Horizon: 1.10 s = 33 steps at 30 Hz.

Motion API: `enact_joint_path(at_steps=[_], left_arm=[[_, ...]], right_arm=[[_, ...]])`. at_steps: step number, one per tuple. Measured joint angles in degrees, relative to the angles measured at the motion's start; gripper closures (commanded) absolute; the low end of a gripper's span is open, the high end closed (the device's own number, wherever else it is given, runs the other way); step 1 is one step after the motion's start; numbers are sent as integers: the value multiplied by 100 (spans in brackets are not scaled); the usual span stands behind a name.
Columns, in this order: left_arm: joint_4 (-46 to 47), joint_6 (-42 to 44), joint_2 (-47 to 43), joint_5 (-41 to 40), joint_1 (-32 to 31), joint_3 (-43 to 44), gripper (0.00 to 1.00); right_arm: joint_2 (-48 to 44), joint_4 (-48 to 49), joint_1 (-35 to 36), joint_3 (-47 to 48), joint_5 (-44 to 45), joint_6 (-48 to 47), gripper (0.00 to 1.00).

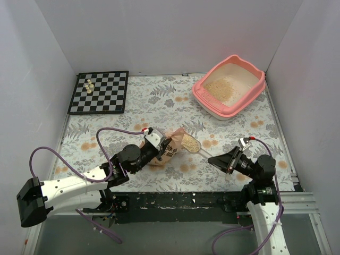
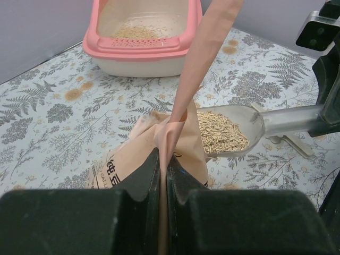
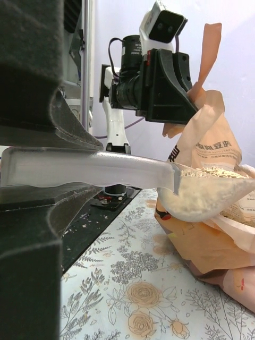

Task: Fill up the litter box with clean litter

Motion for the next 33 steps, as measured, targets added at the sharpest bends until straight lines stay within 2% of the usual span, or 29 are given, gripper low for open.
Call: enact_joint_path(at_steps=[12, 33], left_arm=[[-68, -181, 44, -275, 2, 144, 100], [-496, -315, -319, -444, 2, 269, 100]], right_arm=[[37, -221, 0, 691, 9, 101, 99], [37, -560, 0, 861, 638, 129, 99]])
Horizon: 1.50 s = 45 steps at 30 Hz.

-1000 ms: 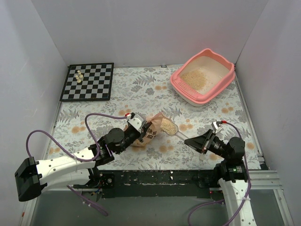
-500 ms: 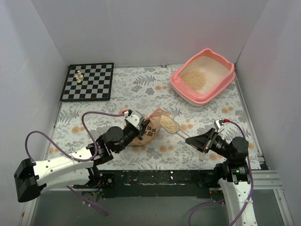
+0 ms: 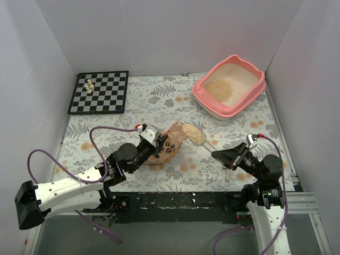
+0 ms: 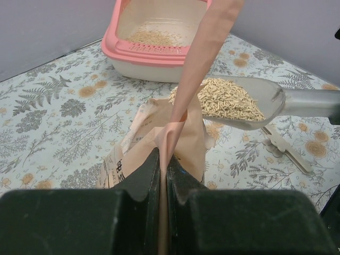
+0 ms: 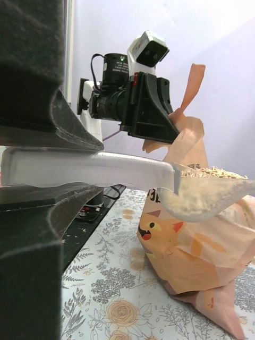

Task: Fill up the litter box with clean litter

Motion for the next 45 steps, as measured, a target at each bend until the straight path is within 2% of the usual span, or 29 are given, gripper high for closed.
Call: enact_joint_path(at_steps=[8, 18, 35, 45], left_arm=[[-57, -173, -42, -13, 0, 0, 100], [-109, -439, -42, 168, 0, 2, 100], [-560, -166, -522, 341, 0, -26, 100], [-603, -20, -841, 577, 0, -208, 100]], right_arm=[[48, 70, 0, 201, 437, 133, 99], [984, 682, 0, 424, 1209, 151, 99], [3707, 2312, -39, 1379, 2461, -332, 99], [5154, 3091, -909, 1615, 2861, -693, 99]])
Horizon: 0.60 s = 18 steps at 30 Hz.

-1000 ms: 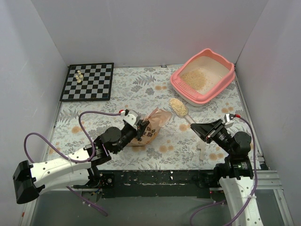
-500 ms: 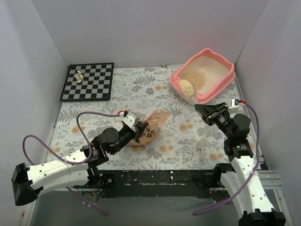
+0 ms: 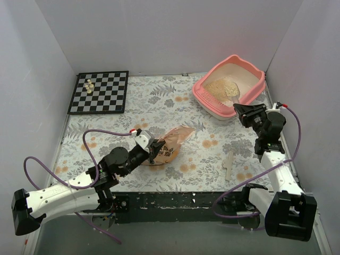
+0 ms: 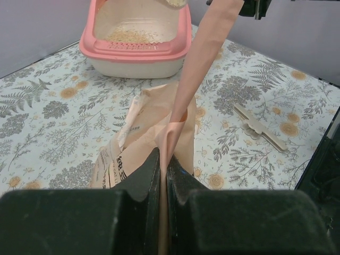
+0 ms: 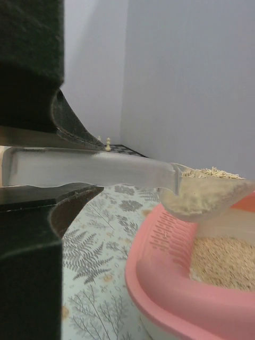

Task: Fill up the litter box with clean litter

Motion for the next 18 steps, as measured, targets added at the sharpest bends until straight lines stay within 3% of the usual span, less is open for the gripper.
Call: enact_joint_path(at_steps=[7, 12, 18], left_arm=[[42, -37, 2, 175, 0, -39, 100], [70, -83, 2, 181, 0, -66, 100], [72, -109, 2, 175, 0, -66, 100]], right_arm=[[1099, -225, -184, 636, 179, -726, 99], [1893, -1270, -142, 1908, 363, -1620, 99], [2706, -2975, 267, 3700, 1270, -2752, 99]])
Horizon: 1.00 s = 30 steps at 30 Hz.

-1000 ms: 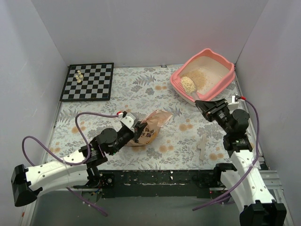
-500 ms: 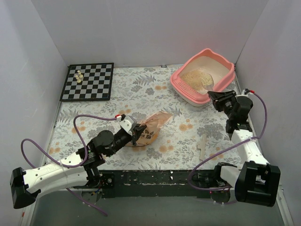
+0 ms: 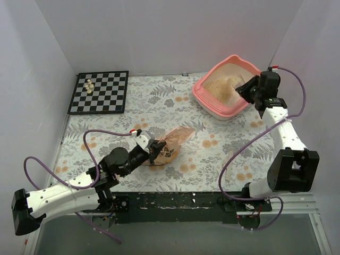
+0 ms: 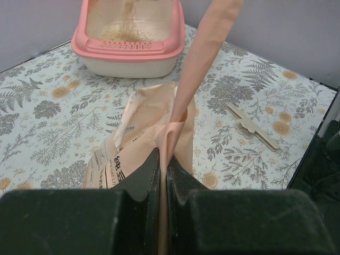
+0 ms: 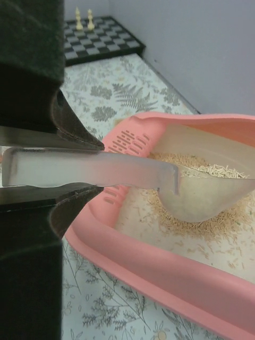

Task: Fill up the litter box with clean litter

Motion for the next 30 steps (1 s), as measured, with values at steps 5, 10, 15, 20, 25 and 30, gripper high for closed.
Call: enact_joint_path(at_steps=[5, 10, 15, 20, 25, 30], left_arm=[[2, 0, 0, -7, 0, -2, 100], [52, -4, -28, -7, 0, -46, 100], [50, 7, -26, -22, 0, -46, 100], [39, 70, -26, -61, 0, -44, 100], [-66, 155, -26, -125, 0, 17, 100], [-468, 197, 46, -136, 0, 275, 100]], right_arm=[[479, -1161, 555, 918, 876, -774, 99], [1246, -2046, 1086, 1897, 1825, -1670, 99], [1801, -2511, 1665, 2472, 3077, -2627, 99], [1862, -2815, 2120, 2514, 3849, -3215, 99], [1316, -2983, 2411, 2492, 3845, -3423, 99], [28, -3388, 2577, 2492, 2715, -3340, 99]])
